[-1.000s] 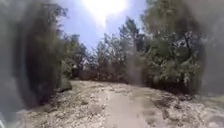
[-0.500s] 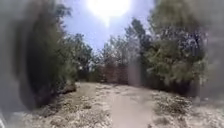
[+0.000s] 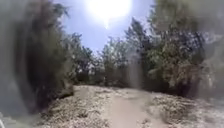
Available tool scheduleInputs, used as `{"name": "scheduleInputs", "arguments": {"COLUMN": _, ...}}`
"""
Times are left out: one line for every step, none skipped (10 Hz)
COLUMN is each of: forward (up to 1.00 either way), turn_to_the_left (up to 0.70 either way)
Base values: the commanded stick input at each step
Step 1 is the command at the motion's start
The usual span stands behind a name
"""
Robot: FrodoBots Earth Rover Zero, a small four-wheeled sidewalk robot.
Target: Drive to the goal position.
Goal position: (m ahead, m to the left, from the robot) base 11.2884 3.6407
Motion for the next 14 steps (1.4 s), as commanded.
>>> {"name": "scheduleInputs", "arguments": {"forward": 0.44, "turn_to_the_left": 0.27}}
{"name": "scheduleInputs", "arguments": {"forward": 0.44, "turn_to_the_left": 0.10}}
{"name": "scheduleInputs", "arguments": {"forward": 0.44, "turn_to_the_left": 0.02}}
{"name": "scheduleInputs", "arguments": {"forward": 0.44, "turn_to_the_left": 0.02}}
{"name": "scheduleInputs", "arguments": {"forward": 0.44, "turn_to_the_left": 0.02}}
{"name": "scheduleInputs", "arguments": {"forward": 0.44, "turn_to_the_left": 0.02}}
{"name": "scheduleInputs", "arguments": {"forward": 0.44, "turn_to_the_left": 0.02}}
{"name": "scheduleInputs", "arguments": {"forward": 0.44, "turn_to_the_left": 0.02}}
{"name": "scheduleInputs", "arguments": {"forward": 0.44, "turn_to_the_left": 0.02}}
{"name": "scheduleInputs", "arguments": {"forward": 0.44, "turn_to_the_left": 0.02}}
{"name": "scheduleInputs", "arguments": {"forward": 0.44, "turn_to_the_left": 0.02}}
{"name": "scheduleInputs", "arguments": {"forward": 0.44, "turn_to_the_left": 0.02}}
{"name": "scheduleInputs", "arguments": {"forward": 0.44, "turn_to_the_left": 0.02}}
{"name": "scheduleInputs", "arguments": {"forward": 0.44, "turn_to_the_left": 0.02}}
